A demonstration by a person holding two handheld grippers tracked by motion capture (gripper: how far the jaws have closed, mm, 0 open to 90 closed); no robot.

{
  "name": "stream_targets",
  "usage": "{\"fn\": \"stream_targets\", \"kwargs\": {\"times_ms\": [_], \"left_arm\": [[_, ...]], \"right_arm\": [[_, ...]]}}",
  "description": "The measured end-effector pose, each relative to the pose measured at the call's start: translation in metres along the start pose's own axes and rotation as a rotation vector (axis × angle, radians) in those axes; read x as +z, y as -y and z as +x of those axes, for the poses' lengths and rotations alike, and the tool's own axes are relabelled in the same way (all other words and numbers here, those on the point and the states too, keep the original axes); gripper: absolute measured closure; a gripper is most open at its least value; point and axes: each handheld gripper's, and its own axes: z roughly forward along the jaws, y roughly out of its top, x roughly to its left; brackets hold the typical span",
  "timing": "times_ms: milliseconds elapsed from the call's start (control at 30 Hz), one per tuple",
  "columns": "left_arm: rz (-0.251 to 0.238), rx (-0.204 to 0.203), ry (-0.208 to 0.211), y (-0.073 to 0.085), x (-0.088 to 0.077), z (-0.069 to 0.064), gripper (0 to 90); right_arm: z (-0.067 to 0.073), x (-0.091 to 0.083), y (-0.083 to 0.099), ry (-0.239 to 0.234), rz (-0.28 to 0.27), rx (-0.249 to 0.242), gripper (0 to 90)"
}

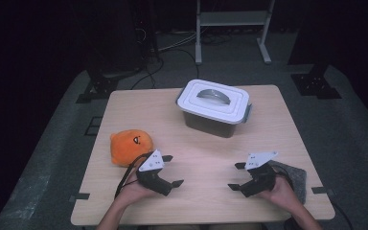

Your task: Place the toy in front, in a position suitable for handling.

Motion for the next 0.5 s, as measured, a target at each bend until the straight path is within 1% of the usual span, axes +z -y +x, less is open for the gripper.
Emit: {"fn": "stream_targets", "kwargs": {"times_ms": [233, 500], "left_arm": [[-0.012, -0.001, -0.004, -0.0015, -0.0018, 0.0009, 7.2], [-0.004, 0.005, -0.007, -0.0003, -0.0028, 0.0003, 7.1]], "right_arm": [[0.0007, -0.0009, 0.0006, 0.004, 0.001, 0.0, 18.9], [0.0009, 0.0003, -0.0005, 0.002, 0.004, -0.004, 18.9]]}}
